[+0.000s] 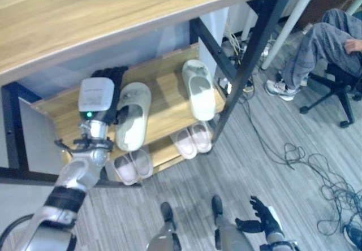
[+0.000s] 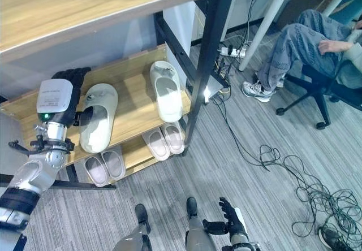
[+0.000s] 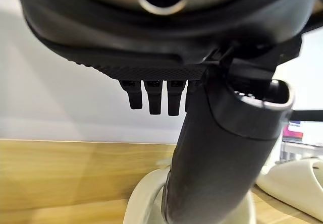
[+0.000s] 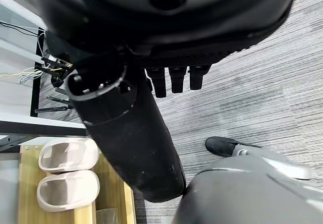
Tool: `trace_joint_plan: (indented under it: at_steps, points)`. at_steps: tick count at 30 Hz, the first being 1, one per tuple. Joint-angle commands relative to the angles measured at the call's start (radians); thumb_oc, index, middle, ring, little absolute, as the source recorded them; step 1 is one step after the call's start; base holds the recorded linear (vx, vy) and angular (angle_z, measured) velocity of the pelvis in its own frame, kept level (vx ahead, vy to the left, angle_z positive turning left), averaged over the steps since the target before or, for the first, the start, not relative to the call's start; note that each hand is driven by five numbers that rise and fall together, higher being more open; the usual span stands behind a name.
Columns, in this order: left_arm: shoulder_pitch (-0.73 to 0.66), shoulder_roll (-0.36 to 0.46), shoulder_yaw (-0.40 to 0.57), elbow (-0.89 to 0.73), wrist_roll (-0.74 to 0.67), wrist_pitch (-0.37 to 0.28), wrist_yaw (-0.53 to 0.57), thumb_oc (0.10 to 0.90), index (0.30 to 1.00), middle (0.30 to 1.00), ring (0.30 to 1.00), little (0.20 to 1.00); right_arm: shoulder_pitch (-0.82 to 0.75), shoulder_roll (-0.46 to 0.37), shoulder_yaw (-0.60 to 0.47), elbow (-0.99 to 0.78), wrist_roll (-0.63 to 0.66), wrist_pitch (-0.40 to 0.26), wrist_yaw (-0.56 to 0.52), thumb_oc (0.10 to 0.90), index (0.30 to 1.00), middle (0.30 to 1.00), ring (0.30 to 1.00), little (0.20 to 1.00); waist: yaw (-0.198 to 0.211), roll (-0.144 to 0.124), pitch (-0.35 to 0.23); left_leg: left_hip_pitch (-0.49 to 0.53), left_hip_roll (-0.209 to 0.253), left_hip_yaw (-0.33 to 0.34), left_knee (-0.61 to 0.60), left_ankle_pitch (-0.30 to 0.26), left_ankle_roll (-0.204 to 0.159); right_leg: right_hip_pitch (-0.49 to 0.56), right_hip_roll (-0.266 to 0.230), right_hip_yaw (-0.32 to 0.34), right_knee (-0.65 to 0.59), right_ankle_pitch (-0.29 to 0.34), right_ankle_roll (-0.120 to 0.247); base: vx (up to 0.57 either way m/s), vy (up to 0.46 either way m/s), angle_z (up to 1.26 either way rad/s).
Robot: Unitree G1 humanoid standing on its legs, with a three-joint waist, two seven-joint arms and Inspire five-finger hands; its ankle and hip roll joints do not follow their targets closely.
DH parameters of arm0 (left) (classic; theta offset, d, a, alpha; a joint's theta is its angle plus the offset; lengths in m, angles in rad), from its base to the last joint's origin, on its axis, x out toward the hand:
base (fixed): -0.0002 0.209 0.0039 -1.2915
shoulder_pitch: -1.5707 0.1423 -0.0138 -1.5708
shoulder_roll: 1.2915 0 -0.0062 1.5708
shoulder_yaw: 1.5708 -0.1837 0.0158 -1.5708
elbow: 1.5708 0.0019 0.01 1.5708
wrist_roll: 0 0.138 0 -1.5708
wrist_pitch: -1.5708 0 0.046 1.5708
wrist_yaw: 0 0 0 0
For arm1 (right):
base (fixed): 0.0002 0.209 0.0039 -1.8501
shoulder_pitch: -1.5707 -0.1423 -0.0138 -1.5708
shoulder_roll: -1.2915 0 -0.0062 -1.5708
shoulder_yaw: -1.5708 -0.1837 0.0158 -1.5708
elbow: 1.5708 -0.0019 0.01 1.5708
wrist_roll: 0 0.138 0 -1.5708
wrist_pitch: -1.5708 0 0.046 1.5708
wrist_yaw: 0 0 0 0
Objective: Arrange the slippers neatly on the shoe rack.
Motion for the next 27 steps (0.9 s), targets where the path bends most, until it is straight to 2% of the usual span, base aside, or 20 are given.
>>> trace_joint_plan:
  at_steps: [1,7,9,11,16,23,27]
  points:
    - [-0.087,-0.005,0.102,0.026,-0.058,-0.038,0.04,0.8,0.9,0.9,0.9,0.9,0.076,-0.017,-0.016,-0.057,0.035,-0.031,0.007,0.8,0.9,0.9,0.9,0.9,0.018,0.013,-0.099,0.028,0.0,-0.049,-0.004,-0.104,-0.039,0.004,-0.011,-0.043,0.03,-0.138,0.064,0.02,0.012,0.12]
    - [-0.04,-0.02,0.137,0.031,-0.105,-0.056,0.049,0.8,0.9,0.9,0.9,0.9,0.073,-0.013,-0.022,-0.051,0.045,-0.029,0.015,0.8,0.9,0.9,0.9,0.9,0.026,0.014,-0.106,0.035,-0.003,-0.054,-0.004,-0.104,-0.039,0.016,-0.012,-0.051,0.027,-0.139,0.063,0.01,0.006,0.08]
    - [-0.021,-0.042,0.156,0.025,-0.188,-0.104,0.053,0.8,0.9,0.9,0.9,0.9,0.073,-0.008,-0.023,-0.038,0.056,-0.028,0.019,0.8,0.9,0.9,0.9,0.9,0.027,0.013,-0.111,0.038,-0.003,-0.056,-0.004,-0.103,-0.039,0.021,-0.012,-0.052,0.024,-0.138,0.063,0.0,0.0,0.0]
    - [-0.021,-0.036,0.153,0.033,-0.191,-0.11,0.058,0.8,0.9,0.9,0.9,0.9,0.072,-0.007,-0.024,-0.032,0.059,-0.029,0.02,0.8,0.9,0.9,0.9,0.9,0.026,0.013,-0.112,0.039,-0.004,-0.057,-0.004,-0.103,-0.039,0.021,-0.012,-0.052,0.024,-0.137,0.062,0.0,0.0,0.0]
    - [-0.023,-0.016,0.141,0.035,-0.169,-0.083,0.047,0.8,0.9,0.9,0.9,0.9,0.07,-0.008,-0.026,-0.023,0.06,-0.03,0.014,0.8,0.9,0.9,0.9,0.9,0.027,0.016,-0.115,0.038,-0.004,-0.059,-0.004,-0.103,-0.038,0.02,-0.013,-0.053,0.026,-0.138,0.063,0.0,0.0,0.0]
    - [0.012,-0.023,0.188,0.042,-0.154,-0.048,0.05,0.8,0.9,0.9,0.9,0.9,0.069,0.001,-0.037,-0.012,0.067,-0.023,0.017,0.8,0.9,0.9,0.9,0.9,0.031,0.019,-0.117,0.047,-0.005,-0.058,-0.004,-0.107,-0.038,0.029,-0.01,-0.049,0.023,-0.142,0.061,0.0,0.0,0.0]
    - [0.026,-0.015,0.208,0.049,-0.077,0.002,0.078,0.8,0.9,0.9,0.9,0.9,0.069,0.003,-0.036,-0.011,0.068,-0.025,0.019,0.8,0.9,0.9,0.9,0.9,0.034,0.018,-0.118,0.051,-0.005,-0.06,-0.004,-0.11,-0.038,0.032,-0.009,-0.051,0.023,-0.144,0.061,0.0,0.0,0.0]
